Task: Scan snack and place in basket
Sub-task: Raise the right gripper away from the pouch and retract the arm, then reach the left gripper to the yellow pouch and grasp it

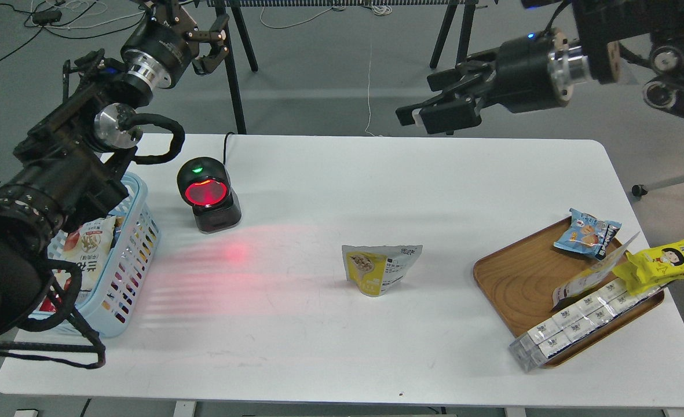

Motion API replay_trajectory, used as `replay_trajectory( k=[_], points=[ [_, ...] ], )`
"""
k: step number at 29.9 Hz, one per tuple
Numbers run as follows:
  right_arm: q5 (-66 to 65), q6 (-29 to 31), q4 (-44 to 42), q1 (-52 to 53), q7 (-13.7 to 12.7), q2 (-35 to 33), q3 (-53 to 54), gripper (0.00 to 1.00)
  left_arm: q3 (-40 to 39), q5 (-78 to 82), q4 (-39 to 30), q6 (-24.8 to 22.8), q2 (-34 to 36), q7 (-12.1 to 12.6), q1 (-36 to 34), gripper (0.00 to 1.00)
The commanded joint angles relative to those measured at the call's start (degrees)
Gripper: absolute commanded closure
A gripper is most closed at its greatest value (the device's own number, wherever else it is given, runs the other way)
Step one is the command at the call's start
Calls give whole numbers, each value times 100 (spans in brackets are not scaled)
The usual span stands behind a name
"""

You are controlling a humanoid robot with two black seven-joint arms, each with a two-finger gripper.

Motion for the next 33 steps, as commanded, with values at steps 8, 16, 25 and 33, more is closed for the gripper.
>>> replay_trajectory(
  k=[8,16,25,33],
  points=[
    [2719,-37,-846,-1199,1,-695,707,4,1104,633,-288,0,497,42,-828,1],
    [4749,165,-2244,-2157,1,-520,1156,4,1087,1986,-375,0,744,50,-1373,1],
    [6947,437,-3184,-2940,1,-90,1419,4,1069,3717,-1955,0,936,-2,-2068,1],
    [8091,780,-4108,-3616,1,482,2700,4,1043,5500,-4398,0,1446,-20,-2095,2]
  ],
)
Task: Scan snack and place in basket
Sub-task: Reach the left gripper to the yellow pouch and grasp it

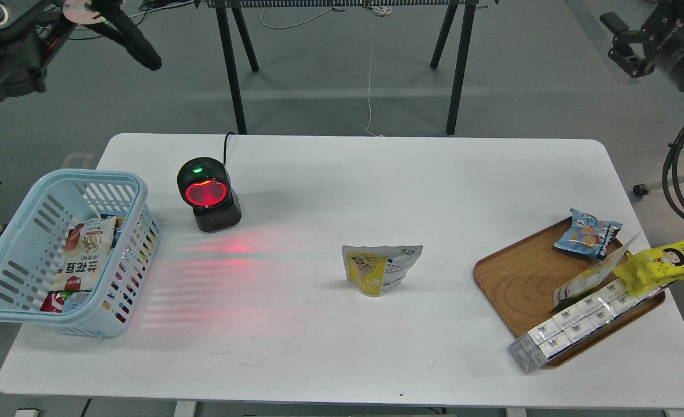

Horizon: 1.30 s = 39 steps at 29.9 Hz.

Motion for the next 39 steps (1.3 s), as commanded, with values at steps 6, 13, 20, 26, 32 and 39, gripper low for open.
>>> replay_trajectory(
  k=[6,13,20,26,32,39],
  points=[
    [405,224,-473,-1040,-84,605,2067,4,28,2729,-2109,0,76,-13,248,3],
    [528,282,-411,-1762,-93,834,2832,2,28,5208,-2707,0,-135,-22,837,3],
    [1012,282,-393,-2026,-119,852,3027,2,37,7757,-2682,0,-372,-329,1663,3],
    [1021,282,-385,-2088,-119,939,3027,2,248,8589,-2541,0,-583,-506,2042,4],
    [1003,282,-393,-2088,-119,983,3027,2,713,8589,-2515,0,-609,-479,2112,5],
    [994,282,-393,-2105,-119,983,3018,2,977,8589,-2040,0,-873,-470,2191,9]
  ],
)
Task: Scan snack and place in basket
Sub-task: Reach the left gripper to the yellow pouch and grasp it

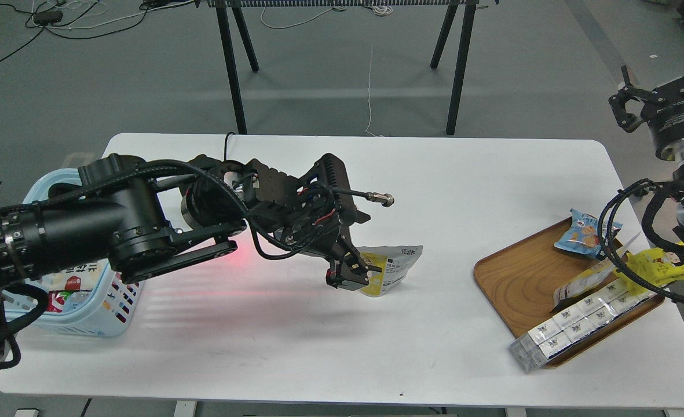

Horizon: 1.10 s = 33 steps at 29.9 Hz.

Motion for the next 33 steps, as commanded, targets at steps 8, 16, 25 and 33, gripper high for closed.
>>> replay_trajectory(
  k=[8,16,25,33],
  points=[
    [-44,0,87,0,0,1,-13,2,78,-1,415,109,-357,6,142,25],
    [-53,0,96,-35,0,10,-31,2,69,-1,574,198,-480,6,134,52],
    [-53,0,96,-53,0,1,-13,2,78,-1,591,180,-463,-20,107,83],
    [-61,0,87,-53,0,1,-13,2,61,-1,495,163,-410,24,72,97]
  ],
)
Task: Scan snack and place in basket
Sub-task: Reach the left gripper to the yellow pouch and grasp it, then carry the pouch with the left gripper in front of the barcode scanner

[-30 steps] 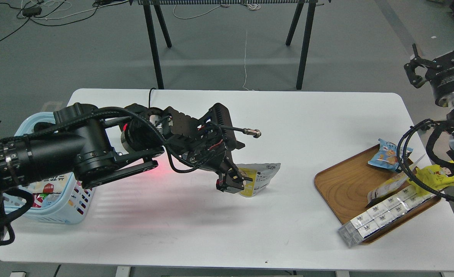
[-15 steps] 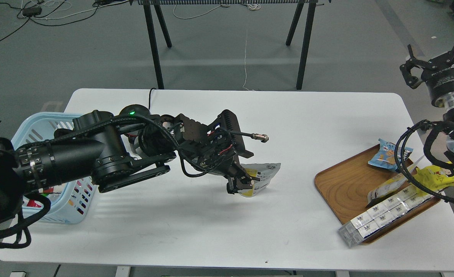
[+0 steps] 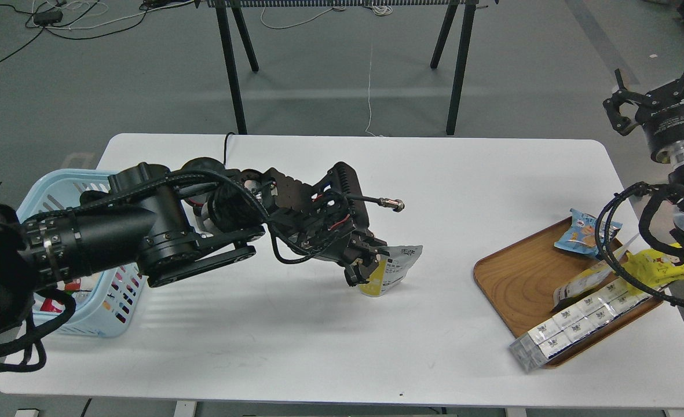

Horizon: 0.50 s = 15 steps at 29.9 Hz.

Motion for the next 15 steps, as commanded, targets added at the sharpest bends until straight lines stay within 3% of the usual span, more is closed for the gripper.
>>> replay_trajectory(
  k=[1,7,15],
  points=[
    [-2,0,-6,0,0,0,0,2,-11,0,-37,2,72,13,-13,98],
    [-11,0,-23,9,0,-9,0,2,-81,0,-422,11,440,-14,-57,98],
    [-11,0,-23,9,0,-9,-9,2,-371,0,-1363,55,1810,-66,-13,98]
  ],
)
